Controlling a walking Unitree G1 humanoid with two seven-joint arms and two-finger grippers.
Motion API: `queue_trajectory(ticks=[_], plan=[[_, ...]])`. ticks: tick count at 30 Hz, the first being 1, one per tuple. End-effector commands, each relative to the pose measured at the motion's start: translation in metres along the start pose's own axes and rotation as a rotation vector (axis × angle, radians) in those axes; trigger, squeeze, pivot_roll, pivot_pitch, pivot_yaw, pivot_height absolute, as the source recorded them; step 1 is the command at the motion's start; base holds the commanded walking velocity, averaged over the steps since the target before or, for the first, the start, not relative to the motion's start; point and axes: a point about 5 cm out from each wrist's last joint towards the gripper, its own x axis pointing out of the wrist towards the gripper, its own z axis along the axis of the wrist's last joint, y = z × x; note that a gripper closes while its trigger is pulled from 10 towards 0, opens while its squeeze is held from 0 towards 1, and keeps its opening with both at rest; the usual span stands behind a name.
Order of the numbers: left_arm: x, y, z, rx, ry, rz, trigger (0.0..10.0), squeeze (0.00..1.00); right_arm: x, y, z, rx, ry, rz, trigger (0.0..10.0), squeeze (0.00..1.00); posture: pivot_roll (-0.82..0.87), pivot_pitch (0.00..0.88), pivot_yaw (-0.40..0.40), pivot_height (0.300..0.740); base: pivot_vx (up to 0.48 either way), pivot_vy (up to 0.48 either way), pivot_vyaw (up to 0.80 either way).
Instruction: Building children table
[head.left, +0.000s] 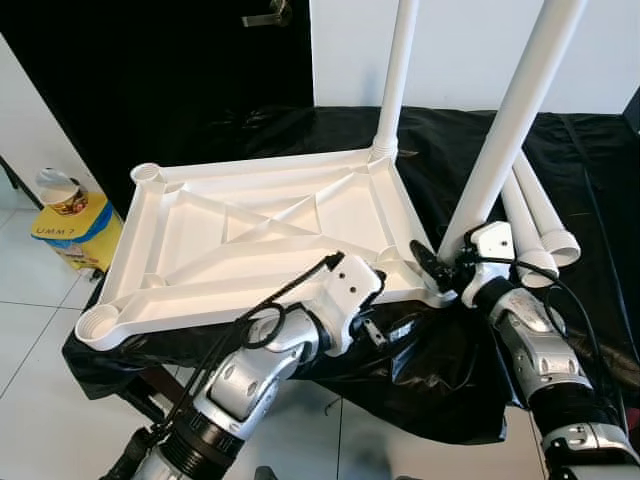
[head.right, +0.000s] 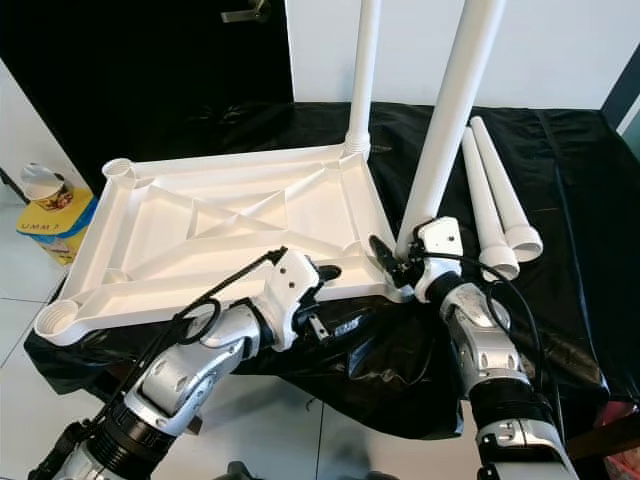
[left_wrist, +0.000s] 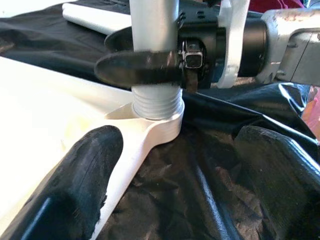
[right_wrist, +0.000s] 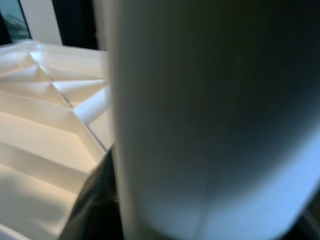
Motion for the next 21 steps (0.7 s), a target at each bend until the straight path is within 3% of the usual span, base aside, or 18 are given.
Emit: queue_trajectory(ticks=[1,11,12,13,14,21], plan=[[-0.001,0.001,-0.003,0.016,0.018,-0.001,10.0,0.00,0.000,0.004,-0.010,0.028,0.039,0.029,0.0,0.00,-0.01,0.000,-0.002,0.740,0.000,0.000,0.00],[-0.001,0.003,-0.001,0.034,0.014,-0.007,10.0,0.00,-0.004,-0.002,-0.022,0.060,0.078,-0.026,0.0,0.00,-0.02,0.000,0.010,0.740,0.000,0.000,0.00],[-0.001,0.003,0.000,0.036,0.014,-0.009,10.0,0.00,-0.005,-0.003,-0.023,0.072,0.082,-0.047,5.0,0.00,-0.02,0.000,0.011,0.740,0.000,0.000,0.00],[-0.001,0.003,0.000,0.036,0.014,-0.009,10.0,0.00,-0.005,-0.003,-0.023,0.072,0.082,-0.047,5.0,0.00,-0.02,0.000,0.011,0.740,0.000,0.000,0.00],[0.000,0.003,0.000,0.037,0.014,-0.009,10.0,0.00,-0.005,-0.004,-0.024,0.088,0.088,-0.074,10.0,0.00,-0.02,0.000,0.010,0.740,0.000,0.000,0.00],[0.001,0.001,0.000,0.027,0.010,-0.004,10.0,0.00,-0.006,0.001,-0.031,0.111,0.127,-0.234,10.0,0.00,-0.02,0.000,-0.009,0.740,0.000,0.000,0.00]])
